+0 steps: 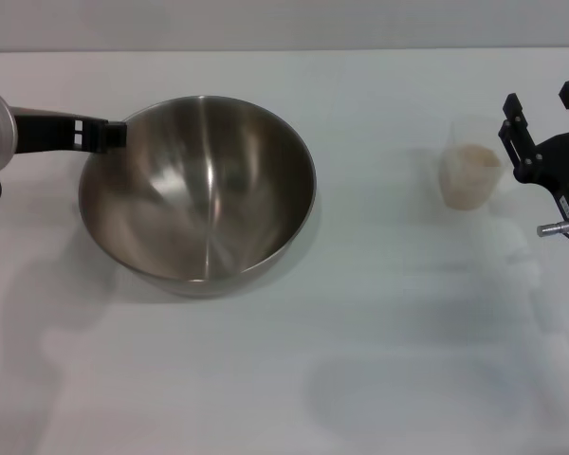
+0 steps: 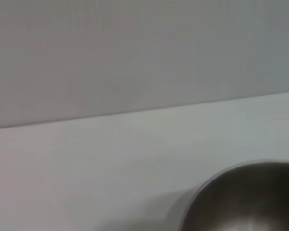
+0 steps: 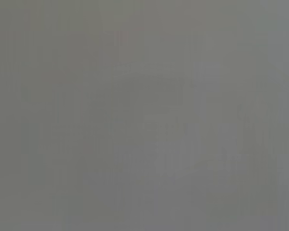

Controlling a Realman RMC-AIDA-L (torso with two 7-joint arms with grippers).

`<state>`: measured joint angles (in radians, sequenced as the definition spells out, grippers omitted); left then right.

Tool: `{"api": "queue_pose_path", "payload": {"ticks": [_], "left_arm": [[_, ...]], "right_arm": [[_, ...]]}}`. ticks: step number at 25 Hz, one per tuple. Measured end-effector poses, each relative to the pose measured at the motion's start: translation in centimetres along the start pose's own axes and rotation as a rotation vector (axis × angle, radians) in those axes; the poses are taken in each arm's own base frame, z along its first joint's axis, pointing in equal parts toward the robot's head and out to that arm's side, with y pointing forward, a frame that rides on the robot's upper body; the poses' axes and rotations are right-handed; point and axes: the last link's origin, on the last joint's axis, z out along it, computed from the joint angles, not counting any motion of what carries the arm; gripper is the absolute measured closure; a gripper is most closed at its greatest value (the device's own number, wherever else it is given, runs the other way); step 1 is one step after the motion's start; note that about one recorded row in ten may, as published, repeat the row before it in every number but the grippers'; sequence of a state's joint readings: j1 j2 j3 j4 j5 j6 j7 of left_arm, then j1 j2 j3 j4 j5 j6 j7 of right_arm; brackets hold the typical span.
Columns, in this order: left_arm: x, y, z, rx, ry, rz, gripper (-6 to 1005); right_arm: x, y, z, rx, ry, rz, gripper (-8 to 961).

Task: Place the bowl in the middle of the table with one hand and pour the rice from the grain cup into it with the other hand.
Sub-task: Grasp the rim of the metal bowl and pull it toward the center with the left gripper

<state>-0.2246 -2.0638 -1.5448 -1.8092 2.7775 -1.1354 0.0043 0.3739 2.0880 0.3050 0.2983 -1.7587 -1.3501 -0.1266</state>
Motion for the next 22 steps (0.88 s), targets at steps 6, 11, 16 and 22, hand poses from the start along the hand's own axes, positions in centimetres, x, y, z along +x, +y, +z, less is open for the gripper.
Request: {"api": "queue_pose_path", "payload": {"ticks": [6, 11, 16, 22], "left_arm": [[-0.7, -0.3, 1.1, 0.003, -0.060, -0.012, 499], [-1.2, -0.6, 1.7, 0.006, -0.093, -0.017, 505], [-1.3, -0.3, 1.7, -0.005, -0.113, -0.006, 512], [-1.7, -0.2, 2.0, -0.010, -0.135, -0.009, 520]], "right_arm": [[0.0, 0.2, -0.1, 0.001, -0.001, 0.014, 314], [0.0, 0.2, -0.2, 0.002, 0.001, 0.018, 314], [0.0, 0.2, -0.3, 0.004, 0.000, 0.022, 314], [0.0, 0.4, -0.4, 0.007, 0.001, 0.032, 314]]}}
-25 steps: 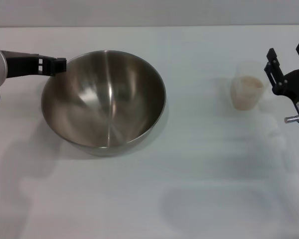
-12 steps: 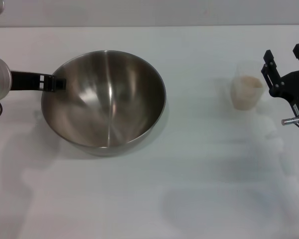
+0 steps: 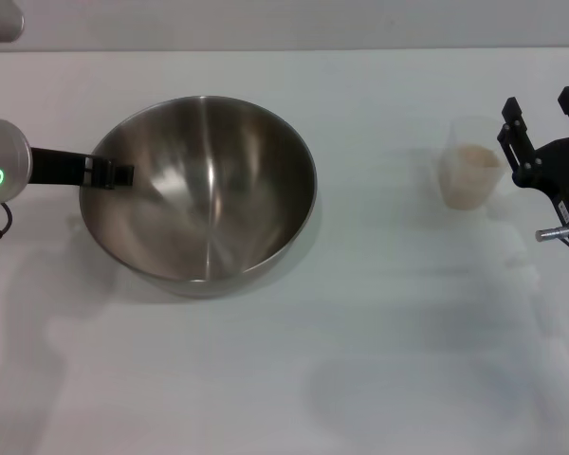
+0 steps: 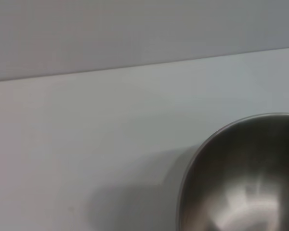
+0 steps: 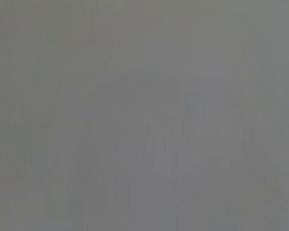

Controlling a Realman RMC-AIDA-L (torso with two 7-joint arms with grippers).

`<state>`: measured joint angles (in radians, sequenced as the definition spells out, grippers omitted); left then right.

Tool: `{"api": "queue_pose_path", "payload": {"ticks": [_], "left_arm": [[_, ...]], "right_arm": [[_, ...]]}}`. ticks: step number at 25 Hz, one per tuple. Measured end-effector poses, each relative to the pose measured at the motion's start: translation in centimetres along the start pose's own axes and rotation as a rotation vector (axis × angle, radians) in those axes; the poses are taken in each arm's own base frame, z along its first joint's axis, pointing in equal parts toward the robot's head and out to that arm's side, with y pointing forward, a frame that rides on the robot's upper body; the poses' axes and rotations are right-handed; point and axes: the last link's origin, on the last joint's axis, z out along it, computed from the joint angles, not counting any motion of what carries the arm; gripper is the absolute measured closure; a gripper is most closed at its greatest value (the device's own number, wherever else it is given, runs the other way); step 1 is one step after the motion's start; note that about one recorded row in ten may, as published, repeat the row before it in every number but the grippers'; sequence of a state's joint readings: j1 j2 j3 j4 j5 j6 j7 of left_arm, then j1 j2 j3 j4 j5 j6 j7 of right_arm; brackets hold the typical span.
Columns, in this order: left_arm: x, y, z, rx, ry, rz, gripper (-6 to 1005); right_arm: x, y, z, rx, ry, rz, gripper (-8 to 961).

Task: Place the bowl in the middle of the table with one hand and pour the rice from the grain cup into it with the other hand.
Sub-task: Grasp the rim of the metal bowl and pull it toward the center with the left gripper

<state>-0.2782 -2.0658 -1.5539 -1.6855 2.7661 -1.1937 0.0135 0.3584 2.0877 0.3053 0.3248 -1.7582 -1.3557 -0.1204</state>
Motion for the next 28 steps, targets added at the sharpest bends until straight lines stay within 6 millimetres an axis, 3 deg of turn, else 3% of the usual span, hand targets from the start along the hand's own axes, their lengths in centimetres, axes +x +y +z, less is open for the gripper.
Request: {"api": "queue_pose_path", "payload": {"ticks": [15, 18, 23, 28], "left_arm": [[-0.4, 0.5, 1.3, -0.011, -0.081, 0.051, 539], [-0.2, 0.8, 1.3, -0.010, -0.083, 0.081, 780], [0.0, 0.9, 1.4, -0.014, -0.080, 0.072, 906], [0.1, 0.9, 1.5, -0.015, -0.078, 0.074, 921]], "right_arm": [[-0.5, 0.0, -0.2, 0.008, -0.033, 0.005, 315], [-0.7, -0.1, -0.4, 0.012, -0.050, 0.005, 315], [-0.7, -0.2, -0.6, 0.014, -0.055, 0.005, 315], [-0.7, -0.2, -0.6, 0.014, -0.056, 0.004, 315]]}}
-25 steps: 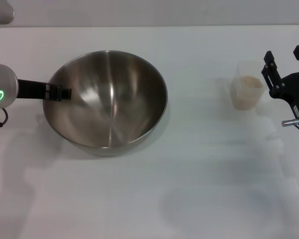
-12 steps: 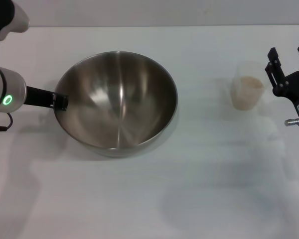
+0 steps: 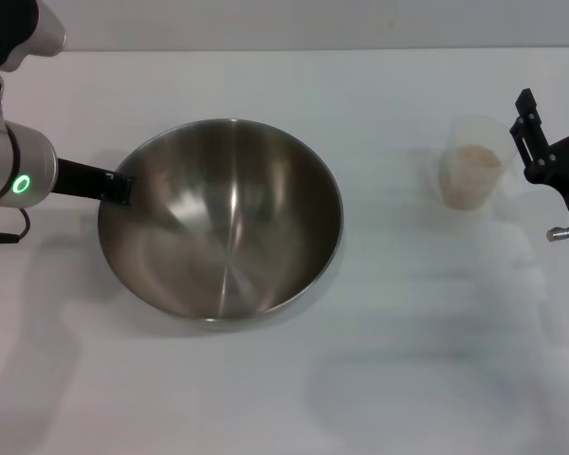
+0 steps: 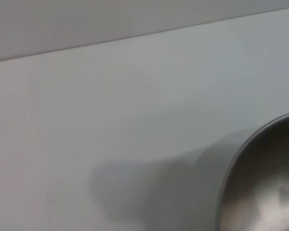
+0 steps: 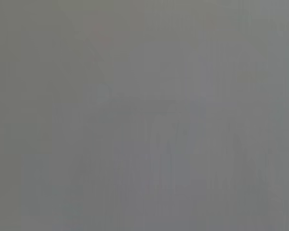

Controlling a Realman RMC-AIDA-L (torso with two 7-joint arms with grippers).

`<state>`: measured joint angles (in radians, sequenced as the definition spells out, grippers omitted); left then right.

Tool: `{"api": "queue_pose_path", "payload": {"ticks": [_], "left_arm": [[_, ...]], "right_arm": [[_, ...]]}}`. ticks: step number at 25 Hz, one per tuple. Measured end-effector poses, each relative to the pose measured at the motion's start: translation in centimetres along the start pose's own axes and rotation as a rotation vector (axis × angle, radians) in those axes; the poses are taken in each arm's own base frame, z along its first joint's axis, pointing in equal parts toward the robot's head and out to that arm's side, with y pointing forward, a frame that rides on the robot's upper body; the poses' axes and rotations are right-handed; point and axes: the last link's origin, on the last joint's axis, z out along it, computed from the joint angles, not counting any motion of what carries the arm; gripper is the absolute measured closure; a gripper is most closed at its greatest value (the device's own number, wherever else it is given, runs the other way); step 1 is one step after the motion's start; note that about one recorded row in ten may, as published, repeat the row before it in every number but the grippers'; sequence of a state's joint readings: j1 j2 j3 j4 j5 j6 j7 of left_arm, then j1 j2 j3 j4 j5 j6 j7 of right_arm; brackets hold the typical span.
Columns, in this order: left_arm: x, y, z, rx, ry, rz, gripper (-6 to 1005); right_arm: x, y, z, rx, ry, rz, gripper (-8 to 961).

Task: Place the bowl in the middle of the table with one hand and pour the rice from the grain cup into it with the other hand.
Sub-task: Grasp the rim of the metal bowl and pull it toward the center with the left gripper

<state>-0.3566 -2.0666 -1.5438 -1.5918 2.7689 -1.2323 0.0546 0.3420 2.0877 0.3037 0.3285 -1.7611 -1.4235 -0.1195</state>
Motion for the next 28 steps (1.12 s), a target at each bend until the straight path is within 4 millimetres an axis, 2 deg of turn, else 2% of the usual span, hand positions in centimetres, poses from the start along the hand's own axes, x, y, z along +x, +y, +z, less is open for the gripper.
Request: {"api": "queue_pose_path", "payload": {"ticks": [10, 20, 28], "left_arm": [[0.6, 0.9, 0.3, -0.007, -0.006, 0.058, 937], [2.2, 0.9, 0.2, -0.011, 0.073, 0.074, 939], [3.0, 1.8, 0.3, -0.124, 0.097, 0.092, 948]], "right_arm": [[0.0, -0.1, 0.0, 0.000, 0.000, -0.002, 315], [0.1, -0.1, 0.0, 0.000, 0.004, -0.003, 315], [0.1, 0.0, 0.1, -0.001, 0.005, -0.002, 315]]}}
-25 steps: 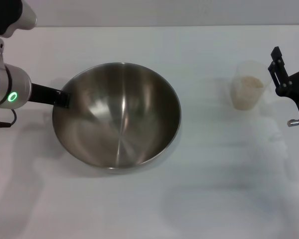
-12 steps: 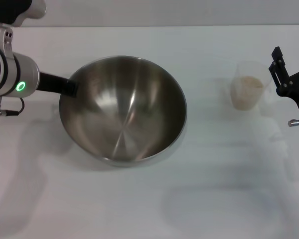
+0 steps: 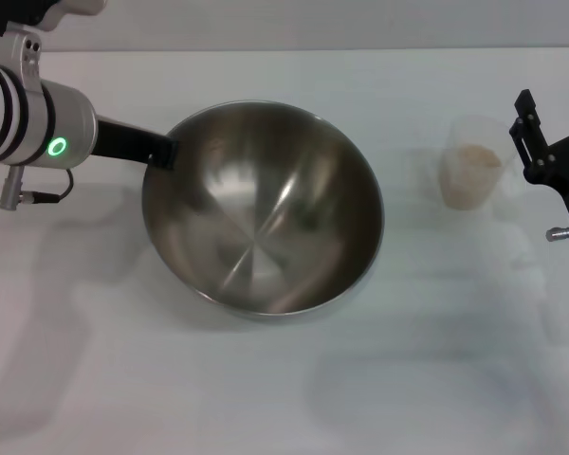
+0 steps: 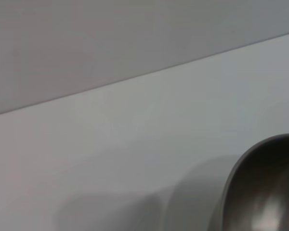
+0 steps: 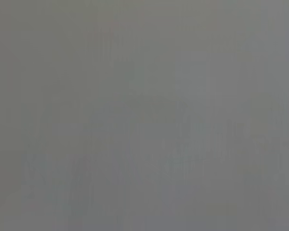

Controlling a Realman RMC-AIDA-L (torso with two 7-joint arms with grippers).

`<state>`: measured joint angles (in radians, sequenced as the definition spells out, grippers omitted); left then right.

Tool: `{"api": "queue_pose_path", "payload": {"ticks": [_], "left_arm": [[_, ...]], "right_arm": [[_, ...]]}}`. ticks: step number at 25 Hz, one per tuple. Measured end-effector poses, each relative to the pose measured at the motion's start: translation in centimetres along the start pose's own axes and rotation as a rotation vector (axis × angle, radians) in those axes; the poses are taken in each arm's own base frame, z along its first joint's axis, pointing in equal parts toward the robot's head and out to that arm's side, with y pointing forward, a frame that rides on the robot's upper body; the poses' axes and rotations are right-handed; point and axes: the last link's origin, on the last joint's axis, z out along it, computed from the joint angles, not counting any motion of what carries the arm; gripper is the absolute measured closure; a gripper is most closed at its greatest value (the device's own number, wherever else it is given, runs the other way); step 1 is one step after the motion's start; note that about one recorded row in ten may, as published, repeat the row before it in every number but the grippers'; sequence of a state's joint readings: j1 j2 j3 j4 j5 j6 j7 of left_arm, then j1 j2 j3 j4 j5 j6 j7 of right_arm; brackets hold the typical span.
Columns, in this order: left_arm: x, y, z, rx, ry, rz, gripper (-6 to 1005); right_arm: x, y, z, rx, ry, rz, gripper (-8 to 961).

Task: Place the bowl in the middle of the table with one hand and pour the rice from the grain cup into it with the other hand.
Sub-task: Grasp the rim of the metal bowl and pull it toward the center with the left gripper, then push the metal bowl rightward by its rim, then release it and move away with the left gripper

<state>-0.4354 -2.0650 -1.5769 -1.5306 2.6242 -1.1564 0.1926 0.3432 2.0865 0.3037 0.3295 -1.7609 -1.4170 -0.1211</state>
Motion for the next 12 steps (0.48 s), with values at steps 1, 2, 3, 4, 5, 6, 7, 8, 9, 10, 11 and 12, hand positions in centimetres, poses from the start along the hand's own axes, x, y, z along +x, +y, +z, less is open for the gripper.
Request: {"api": "queue_pose_path", "payload": {"ticks": [1, 2, 3, 4, 5, 6, 7, 8, 9, 10, 11, 12], "left_arm": [[0.1, 0.1, 0.0, -0.010, 0.007, 0.000, 950], [0.2, 0.1, 0.0, -0.017, 0.016, -0.002, 951], [0.3, 0.0, 0.0, -0.016, 0.023, -0.003, 952], [0.3, 0.0, 0.0, -0.016, 0.023, -0.003, 953], [0.6, 0.0, 0.0, -0.013, 0.040, -0.003, 954], [0.7, 0.0, 0.0, -0.013, 0.045, -0.001, 955], [0.8, 0.0, 0.0, -0.013, 0.050, 0.001, 956], [1.0, 0.2, 0.0, -0.014, 0.056, 0.007, 957], [1.4, 0.3, 0.0, -0.017, 0.062, 0.016, 957], [1.5, 0.4, 0.0, -0.018, 0.065, 0.021, 957], [1.7, 0.5, 0.0, -0.020, 0.067, 0.027, 958], [1.9, 0.7, 0.0, -0.024, 0.070, 0.038, 958]], "right_arm": [[0.0, 0.0, 0.0, 0.000, 0.000, 0.001, 315], [0.0, 0.0, 0.0, 0.000, 0.000, 0.001, 315], [0.0, 0.0, 0.0, 0.000, 0.000, 0.001, 315], [0.0, 0.0, 0.0, 0.000, 0.001, 0.001, 315], [0.0, 0.0, 0.0, 0.000, 0.001, 0.001, 315], [0.0, 0.0, 0.0, 0.000, 0.001, 0.001, 315], [0.0, 0.0, 0.0, 0.000, 0.001, 0.001, 315], [0.0, 0.1, 0.0, 0.000, 0.001, 0.001, 315], [0.0, 0.1, 0.0, -0.001, 0.001, 0.002, 315], [0.0, 0.1, 0.0, -0.001, 0.000, 0.002, 315], [0.0, 0.1, 0.1, -0.001, 0.000, 0.002, 315], [0.0, 0.1, 0.1, -0.002, 0.000, 0.002, 315]]}}
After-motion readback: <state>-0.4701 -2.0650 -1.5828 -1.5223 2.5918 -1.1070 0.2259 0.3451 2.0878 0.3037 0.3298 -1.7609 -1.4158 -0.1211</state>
